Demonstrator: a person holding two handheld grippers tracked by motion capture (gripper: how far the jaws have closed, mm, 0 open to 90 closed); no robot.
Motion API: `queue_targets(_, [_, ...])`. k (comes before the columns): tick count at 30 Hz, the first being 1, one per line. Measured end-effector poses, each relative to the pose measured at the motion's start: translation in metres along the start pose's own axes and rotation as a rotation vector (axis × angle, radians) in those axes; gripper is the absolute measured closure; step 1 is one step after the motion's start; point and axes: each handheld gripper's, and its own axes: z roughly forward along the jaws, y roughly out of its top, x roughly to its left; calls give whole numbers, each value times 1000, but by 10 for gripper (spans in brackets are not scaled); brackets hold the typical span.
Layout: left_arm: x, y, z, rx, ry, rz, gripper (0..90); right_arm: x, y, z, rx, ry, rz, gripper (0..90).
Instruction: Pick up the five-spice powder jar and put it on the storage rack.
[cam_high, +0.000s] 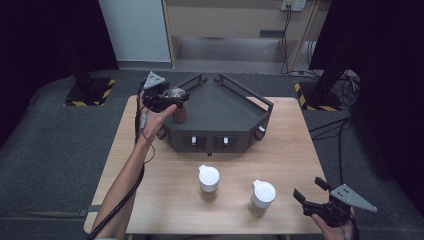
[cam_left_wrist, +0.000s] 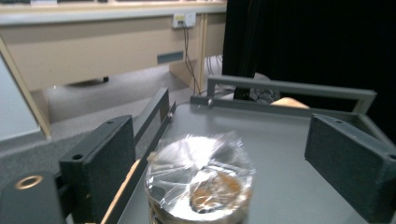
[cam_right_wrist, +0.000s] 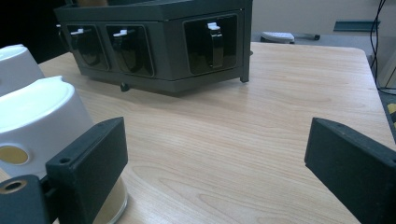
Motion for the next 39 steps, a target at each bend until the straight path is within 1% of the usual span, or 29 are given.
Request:
queue_targets(3, [-1,5,-11,-16,-21,19,72,0,0,0,-3,0,0,59])
queue_targets(5, [-3,8,-20,-19,-28,40,72,0,0,0,-3,1,2,59])
queue_targets(6, [-3,9,-29,-26,-40,48,71,0,0,0,-3,0,2,59])
queue_targets(7, [-3,9,-29,-26,-40,48,66,0,0,0,-3,0,2,59])
queue_targets(8, [-3,10,-34,-26,-48,53,62,0,0,0,-4,1,4,59])
queue_targets(9, [-4,10,-38,-28,-54,63,62,0,0,0,-3,1,4,59])
queue_targets(10, [-4,9,-48,-38,-72,74,62,0,0,0,-3,2,4,59])
queue_targets(11, [-4,9,-48,-38,-72,74,61,0,0,0,-4,2,4,59])
queue_targets(12, [-4,8,-51,-39,-87,78,60,0,0,0,-4,1,3,59])
queue_targets(13, [-5,8,-57,-37,-88,94,60,0,0,0,-4,1,3,59])
queue_targets(14, [-5,8,-61,-37,-93,95,60,0,0,0,-3,1,4,59])
queue_targets(15, [-3,6,-64,-42,-110,88,58,0,0,0,-2,1,4,59])
queue_targets(16, [-2,4,-68,-48,-118,84,55,0,0,0,-2,0,4,59])
queue_targets(18, [-3,2,-75,-51,-123,93,54,0,0,0,-1,0,4,59])
queue_targets(20, [-2,-1,-82,-58,-138,85,52,0,0,0,-1,-1,4,59])
queue_targets(22, [-3,-5,-88,-57,-141,99,51,0,0,0,-2,-2,4,59])
queue_targets(24, [-1,-11,-94,-52,-158,107,52,0,0,-1,-1,-1,4,59])
queue_targets(26, [-1,-19,-100,-56,-162,98,51,1,0,-1,-1,-1,3,59])
queue_targets(27, [0,-23,-103,-63,-173,96,51,1,0,-1,-1,-1,2,59])
queue_targets(28, [-1,-27,-106,-70,-180,94,52,1,0,-1,-1,-1,2,59])
queue_targets(29, [-2,-29,-109,-67,-180,100,52,1,0,-1,0,-1,2,59])
queue_targets(31, [-5,-36,-117,-83,-191,91,51,1,1,-1,0,-2,1,59])
queue_targets(34, [-8,-44,-126,-93,-203,95,51,1,1,0,1,-2,1,59])
queue_targets(39, [-17,-57,-140,-87,-213,109,51,1,1,0,2,-3,-1,59])
